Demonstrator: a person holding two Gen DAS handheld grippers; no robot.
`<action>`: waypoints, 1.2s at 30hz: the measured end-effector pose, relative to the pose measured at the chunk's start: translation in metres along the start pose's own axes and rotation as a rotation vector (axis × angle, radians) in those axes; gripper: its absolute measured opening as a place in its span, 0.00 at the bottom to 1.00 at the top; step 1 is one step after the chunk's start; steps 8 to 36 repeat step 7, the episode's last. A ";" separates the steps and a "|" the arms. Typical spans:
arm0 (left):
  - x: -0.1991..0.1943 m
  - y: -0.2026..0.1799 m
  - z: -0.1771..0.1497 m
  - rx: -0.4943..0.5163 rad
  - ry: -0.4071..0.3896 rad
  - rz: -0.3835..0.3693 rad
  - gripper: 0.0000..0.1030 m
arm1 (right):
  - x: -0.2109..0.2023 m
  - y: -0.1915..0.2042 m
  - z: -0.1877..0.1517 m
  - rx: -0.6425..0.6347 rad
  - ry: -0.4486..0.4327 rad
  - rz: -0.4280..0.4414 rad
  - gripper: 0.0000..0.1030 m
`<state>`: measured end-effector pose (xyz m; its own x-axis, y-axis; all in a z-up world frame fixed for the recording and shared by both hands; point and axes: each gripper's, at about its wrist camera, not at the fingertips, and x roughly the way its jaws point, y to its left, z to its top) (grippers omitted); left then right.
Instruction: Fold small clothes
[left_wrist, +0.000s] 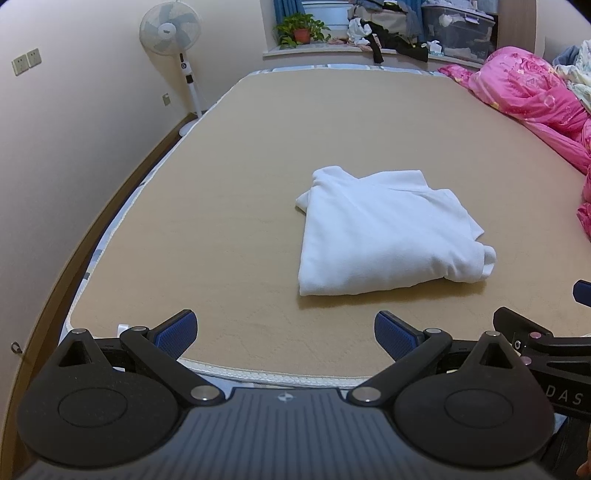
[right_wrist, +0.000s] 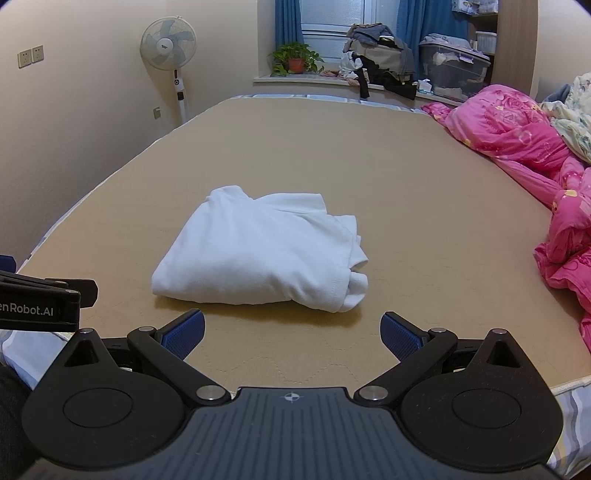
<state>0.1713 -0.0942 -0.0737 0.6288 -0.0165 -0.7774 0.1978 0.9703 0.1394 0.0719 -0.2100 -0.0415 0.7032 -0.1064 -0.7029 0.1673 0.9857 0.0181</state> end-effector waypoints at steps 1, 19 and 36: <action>-0.001 0.000 0.000 0.002 -0.001 0.002 0.99 | 0.000 0.001 0.000 0.000 0.000 0.000 0.98; -0.003 0.004 -0.001 -0.005 -0.012 -0.003 0.99 | -0.001 0.003 0.000 0.003 0.002 0.015 0.98; -0.003 0.004 -0.001 -0.005 -0.012 -0.003 0.99 | -0.001 0.003 0.000 0.003 0.002 0.015 0.98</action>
